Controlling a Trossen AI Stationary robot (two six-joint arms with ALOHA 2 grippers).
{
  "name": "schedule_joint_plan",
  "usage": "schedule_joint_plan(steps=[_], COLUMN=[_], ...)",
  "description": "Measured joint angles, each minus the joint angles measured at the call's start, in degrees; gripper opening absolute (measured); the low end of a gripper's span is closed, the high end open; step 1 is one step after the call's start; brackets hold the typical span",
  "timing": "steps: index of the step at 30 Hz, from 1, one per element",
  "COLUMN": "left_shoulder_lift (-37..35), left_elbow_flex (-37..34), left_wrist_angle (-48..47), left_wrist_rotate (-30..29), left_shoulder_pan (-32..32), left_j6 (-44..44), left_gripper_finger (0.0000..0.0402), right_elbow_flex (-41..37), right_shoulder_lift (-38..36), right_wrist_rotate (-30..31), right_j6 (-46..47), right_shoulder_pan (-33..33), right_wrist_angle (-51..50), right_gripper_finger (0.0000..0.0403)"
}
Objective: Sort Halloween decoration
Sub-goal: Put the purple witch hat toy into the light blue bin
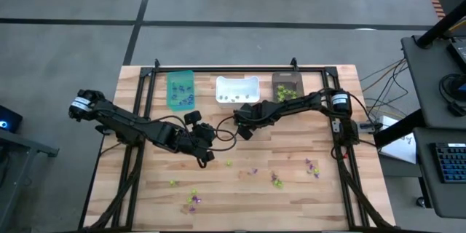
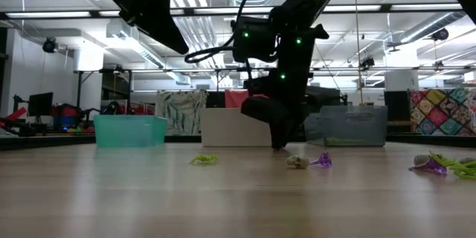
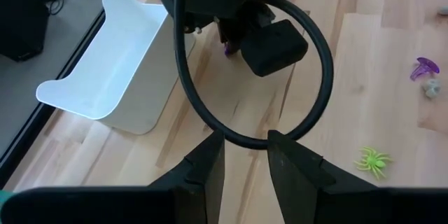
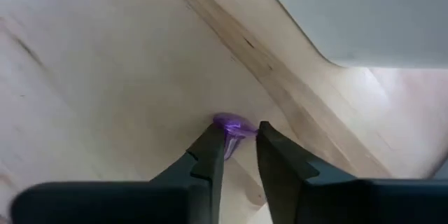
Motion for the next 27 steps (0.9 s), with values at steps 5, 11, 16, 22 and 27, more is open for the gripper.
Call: schedule_joint_plan(steps=[5, 11, 16, 22, 27], left_shoulder_lift=[0.0, 0.0, -0.1, -0.1, 0.0], left_elbow_flex=[0.0, 0.0, 0.0, 0.0, -0.4], left_wrist_angle=[0.2, 0.2, 0.3, 0.4, 1.5], left_wrist_rotate=[0.0, -2.5, -8.6, -8.7, -5.5], left_shoulder_pan=[0.0, -1.5, -4.5, -7.1, -8.5], left_j6=[-1.4, -3.0, -3.3, -3.3, -1.8], left_gripper_finger=[0.0091, 0.0091, 0.0091, 0.0091, 0.0091], right_elbow_flex=[-0.1, -0.5, -0.7, -1.5, -3.6], right_shoulder_lift=[-0.4, -4.0, -9.4, -13.6, -16.5], right_wrist_rotate=[-2.1, -3.3, -4.2, -3.2, -3.2], right_j6=[-1.0, -3.4, -5.5, -9.2, -14.1], right_shoulder_pan=[0.2, 1.9, 4.1, 7.1, 10.1], right_wrist_angle=[0.0, -0.9, -0.6, 1.2, 9.4], right_gripper_finger=[0.0013, 0.0009, 0.0008, 0.0008, 0.0008])
